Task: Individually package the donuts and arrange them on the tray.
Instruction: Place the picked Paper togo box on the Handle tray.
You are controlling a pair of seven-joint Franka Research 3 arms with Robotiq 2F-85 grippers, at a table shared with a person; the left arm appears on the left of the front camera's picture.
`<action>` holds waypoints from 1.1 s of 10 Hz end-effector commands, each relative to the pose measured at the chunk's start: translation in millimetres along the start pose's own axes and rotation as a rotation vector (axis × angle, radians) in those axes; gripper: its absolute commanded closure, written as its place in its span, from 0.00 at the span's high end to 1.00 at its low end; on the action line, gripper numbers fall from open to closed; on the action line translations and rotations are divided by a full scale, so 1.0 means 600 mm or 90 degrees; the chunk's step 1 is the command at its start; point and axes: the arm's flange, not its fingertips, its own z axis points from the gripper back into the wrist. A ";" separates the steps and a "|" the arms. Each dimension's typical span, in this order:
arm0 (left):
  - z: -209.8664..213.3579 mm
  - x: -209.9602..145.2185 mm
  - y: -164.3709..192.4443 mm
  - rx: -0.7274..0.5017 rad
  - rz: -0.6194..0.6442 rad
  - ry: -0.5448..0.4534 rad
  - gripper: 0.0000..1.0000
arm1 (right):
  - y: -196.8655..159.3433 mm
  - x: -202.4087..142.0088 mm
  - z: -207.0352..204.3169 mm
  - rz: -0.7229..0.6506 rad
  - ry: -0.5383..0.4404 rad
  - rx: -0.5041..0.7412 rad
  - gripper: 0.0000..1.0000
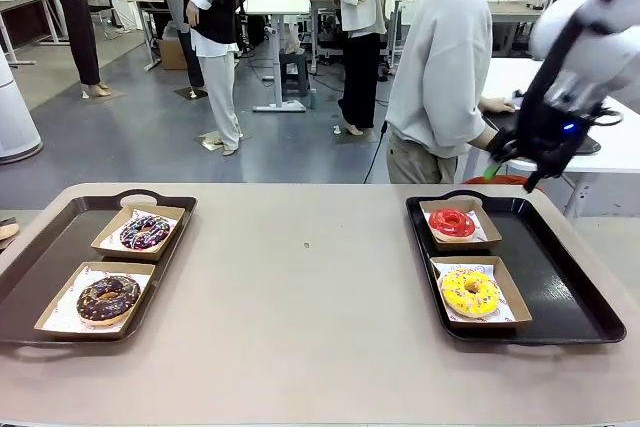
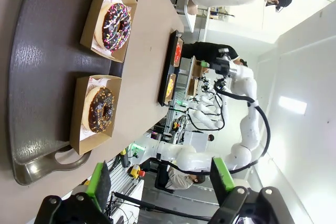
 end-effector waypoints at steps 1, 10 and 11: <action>0.001 -0.001 -0.002 0.000 -0.002 -0.003 1.00 | -0.081 -0.080 0.102 -0.007 -0.007 0.181 1.00; 0.001 -0.001 -0.002 0.000 -0.002 -0.003 1.00 | -0.380 -0.172 0.100 -0.045 -0.034 0.554 1.00; 0.001 -0.001 -0.002 0.000 -0.002 -0.003 1.00 | -0.400 -0.174 0.082 -0.054 -0.041 0.570 1.00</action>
